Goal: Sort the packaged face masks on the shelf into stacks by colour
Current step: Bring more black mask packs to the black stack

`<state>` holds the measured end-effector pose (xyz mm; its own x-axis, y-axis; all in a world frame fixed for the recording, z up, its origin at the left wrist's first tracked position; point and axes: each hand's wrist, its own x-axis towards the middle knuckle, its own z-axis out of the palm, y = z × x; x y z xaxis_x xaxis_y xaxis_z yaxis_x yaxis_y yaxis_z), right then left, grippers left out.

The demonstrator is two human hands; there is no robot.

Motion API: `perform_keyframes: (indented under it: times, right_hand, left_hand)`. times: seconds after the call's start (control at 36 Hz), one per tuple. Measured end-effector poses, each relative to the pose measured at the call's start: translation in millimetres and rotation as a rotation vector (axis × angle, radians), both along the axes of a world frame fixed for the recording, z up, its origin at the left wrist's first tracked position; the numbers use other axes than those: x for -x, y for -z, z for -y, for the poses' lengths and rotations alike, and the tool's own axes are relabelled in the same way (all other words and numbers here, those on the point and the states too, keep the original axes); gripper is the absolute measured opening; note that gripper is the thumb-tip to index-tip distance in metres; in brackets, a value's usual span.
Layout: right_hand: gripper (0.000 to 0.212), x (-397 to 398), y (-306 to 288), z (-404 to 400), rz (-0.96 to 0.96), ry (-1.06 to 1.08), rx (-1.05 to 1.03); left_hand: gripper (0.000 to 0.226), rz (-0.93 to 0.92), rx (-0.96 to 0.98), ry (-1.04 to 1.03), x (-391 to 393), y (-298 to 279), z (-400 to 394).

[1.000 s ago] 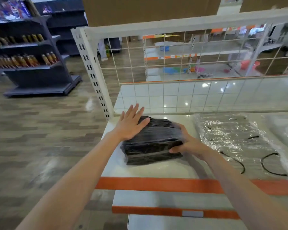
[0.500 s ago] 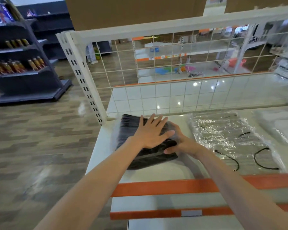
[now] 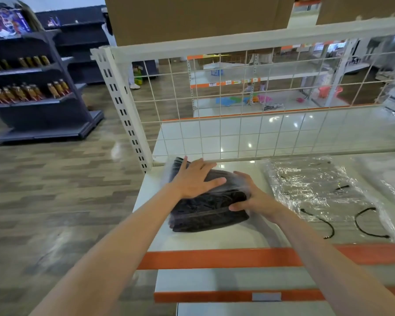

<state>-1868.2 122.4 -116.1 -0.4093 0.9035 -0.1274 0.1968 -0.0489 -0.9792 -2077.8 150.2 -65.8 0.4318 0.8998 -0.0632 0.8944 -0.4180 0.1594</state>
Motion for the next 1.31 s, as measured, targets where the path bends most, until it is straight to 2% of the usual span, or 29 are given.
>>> perform_keyframes:
  times: [0.14, 0.22, 0.28, 0.36, 0.42, 0.5, 0.56, 0.64, 0.72, 0.83, 0.94, 1.0, 1.08, 1.19, 1.31]
  right_hand:
    - [0.09, 2.3, 1.3, -0.4, 0.021, 0.029, 0.002]
    - [0.08, 3.5, -0.1, -0.1, 0.019, 0.04, 0.013]
    - [0.075, 4.1, 0.4, -0.4, 0.011, 0.039, 0.012]
    - [0.073, 5.8, 0.7, -1.8, 0.006, 0.055, 0.001]
    - [0.072, 6.5, 1.3, -3.2, 0.009, 0.06, -0.022]
    - [0.072, 8.0, -0.8, -3.9, 0.005, 0.061, -0.033]
    - [0.072, 9.2, -1.9, -4.0, 0.017, 0.064, -0.029]
    - [0.072, 10.0, -2.7, -4.5, 0.019, 0.068, -0.006]
    - [0.073, 10.1, -4.0, -4.7, 0.014, 0.073, 0.017]
    - [0.074, 8.7, -5.7, -6.7, 0.034, 0.068, 0.018]
    - [0.077, 9.5, -5.5, -9.1, 0.049, 0.062, 0.028]
    - [0.077, 9.6, -5.0, -10.6, 0.06, 0.072, 0.026]
    - [0.077, 10.8, -2.9, -12.8, 0.062, 0.085, 0.018]
    - [0.08, 14.3, 0.2, -17.1, 0.033, 0.119, 0.045]
    - [0.085, 17.1, -1.9, -20.4, 0.006, 0.091, 0.065]
  left_hand:
    - [0.053, 0.08, 0.019, -0.077, 29.9, -3.6, -9.0]
    - [0.054, 0.067, 0.069, -0.122, 49.1, -7.1, -11.3]
    - [0.067, 0.067, 0.136, -0.125, 59.6, -11.3, -9.9]
    - [0.104, 0.123, 0.288, -0.117, 73.0, -16.5, -0.9]
    - [0.117, 0.085, 0.305, -0.079, 78.5, -14.4, 7.9]
    - [0.121, 0.007, 0.189, -0.021, 80.5, -7.0, 19.5]
    - [0.12, 0.03, 0.135, -0.039, 81.1, -1.8, 22.2]
    - [0.122, 0.172, 0.121, -0.129, 81.7, 1.5, 21.4]
    - [0.122, 0.413, 0.135, -0.231, 84.8, 3.0, 19.7]
    - [0.123, 0.771, 0.249, -0.382, 98.5, 19.3, 20.8]
    - [0.129, 0.961, 0.369, -0.448, 100.0, 37.2, 30.3]
    - [0.127, 0.971, 0.431, -0.452, 96.6, 45.6, 34.9]
    - [0.144, 0.89, 0.47, -0.457, 95.0, 57.0, 35.3]
    - [0.144, 0.714, 0.377, -0.414, 95.2, 55.6, 29.2]
    - [0.163, 0.752, 0.429, -0.403, 95.1, 55.6, 21.8]
